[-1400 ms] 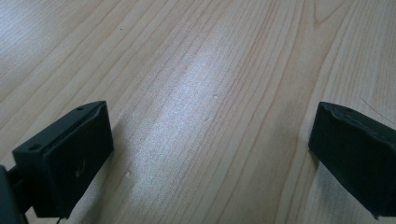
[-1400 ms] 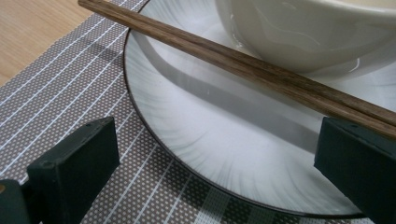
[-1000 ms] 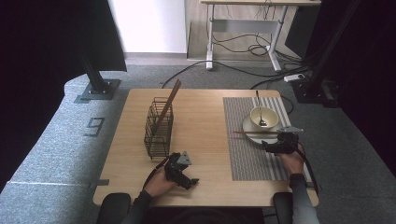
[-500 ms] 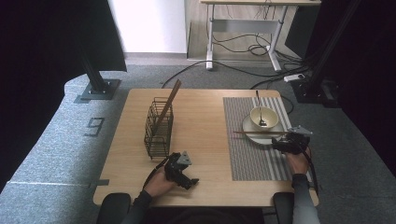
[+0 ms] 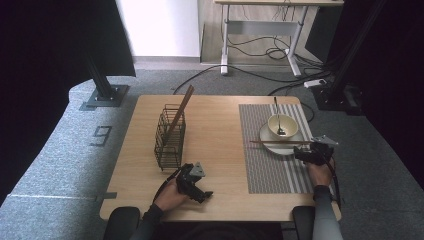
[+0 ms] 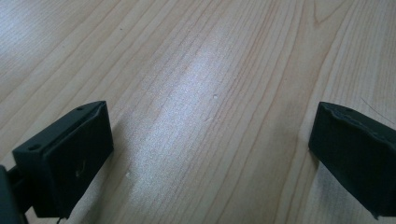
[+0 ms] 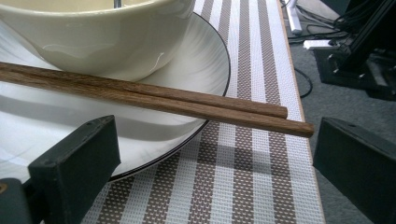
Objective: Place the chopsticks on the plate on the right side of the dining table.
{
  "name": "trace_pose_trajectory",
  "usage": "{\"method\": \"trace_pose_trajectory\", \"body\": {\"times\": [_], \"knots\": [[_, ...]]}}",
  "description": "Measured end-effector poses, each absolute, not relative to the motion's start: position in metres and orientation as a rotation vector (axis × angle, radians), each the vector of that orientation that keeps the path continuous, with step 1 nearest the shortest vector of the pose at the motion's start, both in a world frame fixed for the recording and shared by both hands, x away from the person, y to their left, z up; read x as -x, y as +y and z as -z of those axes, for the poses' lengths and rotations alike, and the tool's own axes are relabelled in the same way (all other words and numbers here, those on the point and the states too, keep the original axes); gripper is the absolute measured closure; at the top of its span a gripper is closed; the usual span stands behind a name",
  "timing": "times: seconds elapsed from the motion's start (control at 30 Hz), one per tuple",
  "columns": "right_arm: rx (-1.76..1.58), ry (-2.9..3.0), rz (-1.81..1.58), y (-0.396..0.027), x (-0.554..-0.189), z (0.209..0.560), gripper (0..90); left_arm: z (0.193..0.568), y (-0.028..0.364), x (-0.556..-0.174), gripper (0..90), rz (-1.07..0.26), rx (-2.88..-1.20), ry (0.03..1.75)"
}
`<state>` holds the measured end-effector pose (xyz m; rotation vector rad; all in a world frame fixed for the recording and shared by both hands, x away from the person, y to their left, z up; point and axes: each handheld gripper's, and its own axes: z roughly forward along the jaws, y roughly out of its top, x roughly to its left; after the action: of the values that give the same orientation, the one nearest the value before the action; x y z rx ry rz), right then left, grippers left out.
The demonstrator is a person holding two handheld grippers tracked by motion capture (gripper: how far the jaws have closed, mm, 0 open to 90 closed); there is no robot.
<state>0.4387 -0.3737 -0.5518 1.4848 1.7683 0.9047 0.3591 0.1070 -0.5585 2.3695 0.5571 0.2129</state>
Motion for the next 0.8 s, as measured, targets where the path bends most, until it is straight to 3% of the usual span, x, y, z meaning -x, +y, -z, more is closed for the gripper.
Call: {"method": "trace_pose_trajectory", "body": {"times": [0.33, 0.57, 0.8], "knots": [[-1.496, 1.764, -0.911, -0.373, -0.4382, 0.5515, 7.0, 0.5585, 0.107, -0.3591, 0.0, -0.213, -2.37, 0.557], [-1.517, 1.731, -0.896, -0.3756, -0.4397, 0.5525, 2.7, 0.5585, 0.107, -0.3591, 0.0, -0.213, -2.37, 0.557], [-1.51, 1.749, -0.916, -0.3754, -0.4418, 0.5539, 5.9, 0.5585, 0.107, -0.3591, 0.0, -0.213, -2.37, 0.557]]}}
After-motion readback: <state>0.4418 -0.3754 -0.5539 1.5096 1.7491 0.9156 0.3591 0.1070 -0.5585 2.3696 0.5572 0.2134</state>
